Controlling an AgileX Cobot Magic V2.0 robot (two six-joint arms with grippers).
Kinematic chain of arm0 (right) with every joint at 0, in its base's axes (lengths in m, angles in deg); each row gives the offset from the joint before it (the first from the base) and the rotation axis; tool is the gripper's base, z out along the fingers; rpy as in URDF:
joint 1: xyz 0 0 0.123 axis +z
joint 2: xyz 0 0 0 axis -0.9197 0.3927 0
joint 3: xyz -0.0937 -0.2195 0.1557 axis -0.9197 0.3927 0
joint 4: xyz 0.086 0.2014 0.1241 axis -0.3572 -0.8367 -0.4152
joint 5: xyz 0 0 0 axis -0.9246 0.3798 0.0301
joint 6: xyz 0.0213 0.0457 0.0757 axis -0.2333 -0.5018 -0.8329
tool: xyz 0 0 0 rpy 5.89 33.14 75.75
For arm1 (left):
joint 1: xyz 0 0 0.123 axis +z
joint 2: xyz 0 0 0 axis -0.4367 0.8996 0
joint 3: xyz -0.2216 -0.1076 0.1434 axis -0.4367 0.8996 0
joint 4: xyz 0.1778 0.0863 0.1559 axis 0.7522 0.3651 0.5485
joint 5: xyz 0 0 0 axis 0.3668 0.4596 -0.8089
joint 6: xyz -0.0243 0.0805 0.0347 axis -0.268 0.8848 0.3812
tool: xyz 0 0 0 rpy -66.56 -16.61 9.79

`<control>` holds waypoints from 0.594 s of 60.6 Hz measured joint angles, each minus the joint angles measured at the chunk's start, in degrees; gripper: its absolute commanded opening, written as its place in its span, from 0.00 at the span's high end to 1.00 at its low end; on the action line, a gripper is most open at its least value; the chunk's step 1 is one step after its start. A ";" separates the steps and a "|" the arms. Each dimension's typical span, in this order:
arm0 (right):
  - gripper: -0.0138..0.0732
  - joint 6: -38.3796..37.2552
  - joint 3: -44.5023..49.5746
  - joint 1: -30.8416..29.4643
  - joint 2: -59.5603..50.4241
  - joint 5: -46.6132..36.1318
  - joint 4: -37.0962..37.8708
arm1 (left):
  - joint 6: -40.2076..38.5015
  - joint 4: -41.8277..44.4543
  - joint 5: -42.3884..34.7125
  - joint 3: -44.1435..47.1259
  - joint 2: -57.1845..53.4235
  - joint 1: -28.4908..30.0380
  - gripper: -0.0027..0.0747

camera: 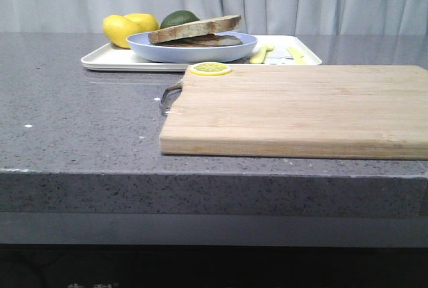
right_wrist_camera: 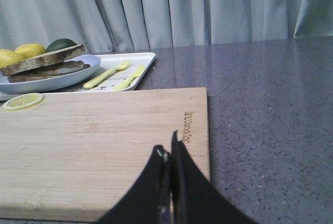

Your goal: Place bread and move sandwich to tray

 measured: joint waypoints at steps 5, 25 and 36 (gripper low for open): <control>0.91 0.00 0.00 0.00 0.00 0.00 0.00 | 0.00 0.00 0.00 0.00 0.00 0.00 0.99; 0.91 0.00 0.00 0.00 0.00 0.00 0.00 | 0.00 0.00 0.00 0.00 0.00 0.00 0.99; 0.91 0.00 0.00 0.00 0.00 0.89 0.00 | 0.00 0.00 0.00 0.00 0.00 0.00 0.99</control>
